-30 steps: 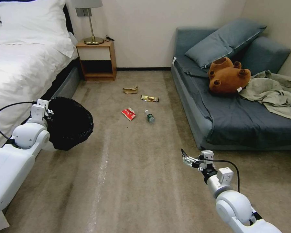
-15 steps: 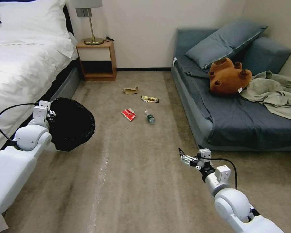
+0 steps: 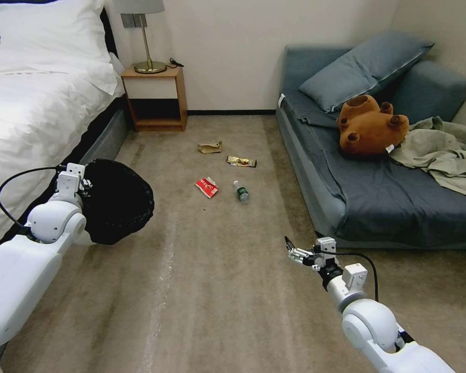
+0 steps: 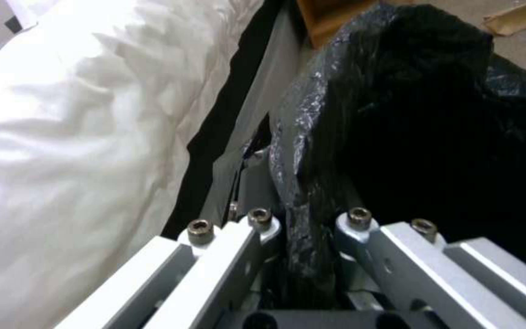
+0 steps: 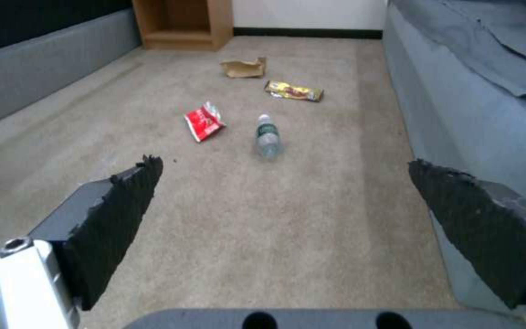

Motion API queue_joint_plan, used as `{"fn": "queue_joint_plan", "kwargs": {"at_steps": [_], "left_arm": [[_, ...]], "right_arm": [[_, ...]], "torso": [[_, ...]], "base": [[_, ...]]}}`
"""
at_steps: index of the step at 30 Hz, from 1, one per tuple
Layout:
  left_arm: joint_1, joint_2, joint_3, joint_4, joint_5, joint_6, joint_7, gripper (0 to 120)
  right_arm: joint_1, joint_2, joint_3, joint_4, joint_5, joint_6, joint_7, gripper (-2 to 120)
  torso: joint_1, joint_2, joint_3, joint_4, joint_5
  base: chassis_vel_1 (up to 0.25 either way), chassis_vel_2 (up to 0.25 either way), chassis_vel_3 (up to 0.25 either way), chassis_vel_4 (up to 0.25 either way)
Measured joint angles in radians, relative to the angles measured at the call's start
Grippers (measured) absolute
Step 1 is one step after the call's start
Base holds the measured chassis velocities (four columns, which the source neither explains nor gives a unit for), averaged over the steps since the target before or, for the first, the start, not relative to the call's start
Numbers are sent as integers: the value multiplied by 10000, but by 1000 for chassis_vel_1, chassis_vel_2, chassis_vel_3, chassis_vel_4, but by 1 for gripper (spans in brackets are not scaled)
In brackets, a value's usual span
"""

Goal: Pick up the trash bin, then pick up the garbage on the floor and place it into the trash bin.

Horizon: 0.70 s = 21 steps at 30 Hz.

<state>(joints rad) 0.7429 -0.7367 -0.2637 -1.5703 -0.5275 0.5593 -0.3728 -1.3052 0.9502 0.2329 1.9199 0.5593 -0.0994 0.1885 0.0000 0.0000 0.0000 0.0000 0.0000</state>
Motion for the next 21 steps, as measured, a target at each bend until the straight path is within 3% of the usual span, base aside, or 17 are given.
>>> {"fn": "queue_joint_plan", "kwargs": {"at_steps": [21], "left_arm": [[-18, -124, 70, 174, 94, -95, 30, 5]], "right_arm": [[229, -7, -335, -374, 1, 66, -176, 100]], "torso": [[-1, -1, 0, 1, 0]], "base": [[-87, 93, 92, -92]]}}
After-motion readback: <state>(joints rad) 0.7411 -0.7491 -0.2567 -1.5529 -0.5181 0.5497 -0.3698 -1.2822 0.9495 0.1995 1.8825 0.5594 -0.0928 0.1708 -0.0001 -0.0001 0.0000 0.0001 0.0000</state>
